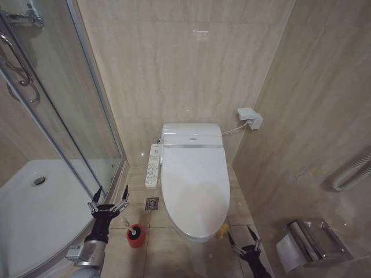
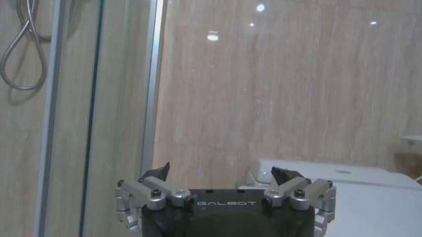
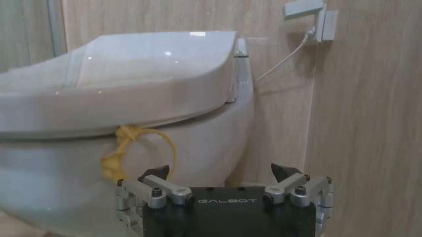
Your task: Open the toilet lid, clean the toilet bowl with a toilet brush, close the toilet lid, and flush.
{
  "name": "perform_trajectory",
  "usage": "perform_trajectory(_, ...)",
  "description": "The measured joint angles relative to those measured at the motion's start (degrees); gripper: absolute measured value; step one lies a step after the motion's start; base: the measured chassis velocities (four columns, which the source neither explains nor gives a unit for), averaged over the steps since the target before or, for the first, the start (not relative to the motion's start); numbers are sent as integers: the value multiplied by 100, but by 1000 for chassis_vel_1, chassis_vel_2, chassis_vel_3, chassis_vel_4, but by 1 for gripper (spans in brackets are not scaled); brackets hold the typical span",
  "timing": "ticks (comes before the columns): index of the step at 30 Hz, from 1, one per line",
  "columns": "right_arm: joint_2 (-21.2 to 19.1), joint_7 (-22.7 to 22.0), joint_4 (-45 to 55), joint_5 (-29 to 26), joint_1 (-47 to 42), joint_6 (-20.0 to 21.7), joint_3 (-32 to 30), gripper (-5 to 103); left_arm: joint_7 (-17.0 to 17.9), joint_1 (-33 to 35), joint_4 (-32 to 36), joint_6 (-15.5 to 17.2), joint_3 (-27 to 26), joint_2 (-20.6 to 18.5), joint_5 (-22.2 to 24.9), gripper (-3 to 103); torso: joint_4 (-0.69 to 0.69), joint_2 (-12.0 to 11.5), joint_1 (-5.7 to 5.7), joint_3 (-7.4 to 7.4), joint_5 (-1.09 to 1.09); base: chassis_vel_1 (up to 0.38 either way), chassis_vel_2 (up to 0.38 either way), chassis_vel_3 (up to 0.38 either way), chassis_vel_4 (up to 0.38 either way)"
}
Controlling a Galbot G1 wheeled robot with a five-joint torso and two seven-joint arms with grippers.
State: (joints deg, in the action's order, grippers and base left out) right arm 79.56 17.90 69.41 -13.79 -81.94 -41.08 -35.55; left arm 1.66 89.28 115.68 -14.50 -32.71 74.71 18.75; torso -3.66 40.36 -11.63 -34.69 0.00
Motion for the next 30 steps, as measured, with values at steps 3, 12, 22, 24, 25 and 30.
perform_trajectory(3,5,127,-39,-253,64,44,106,100,2,-4,-26,10,-14,22,-26,100,0,0,0,0,0,0,0,0,0)
perform_trajectory(12,62,407,-348,-336,309,17,156,100,4,-64,-117,19,6,70,-95,100,-1,0,0,0,0,0,0,0,0)
perform_trajectory(22,115,511,-505,-385,437,-20,150,71,5,-121,-188,25,16,74,-102,100,-1,0,0,0,-1,0,0,0,0)
perform_trajectory(24,124,521,-504,-388,438,-23,148,71,5,-130,-195,25,17,73,-102,100,0,0,0,0,-1,0,0,0,0)
perform_trajectory(25,134,534,-493,-390,434,-27,147,71,5,-142,-205,25,18,70,-102,100,-1,0,0,0,0,0,0,0,0)
perform_trajectory(30,149,563,-404,-399,372,-35,145,71,5,-157,-221,25,28,67,-103,100,0,0,0,0,-1,0,0,0,0)
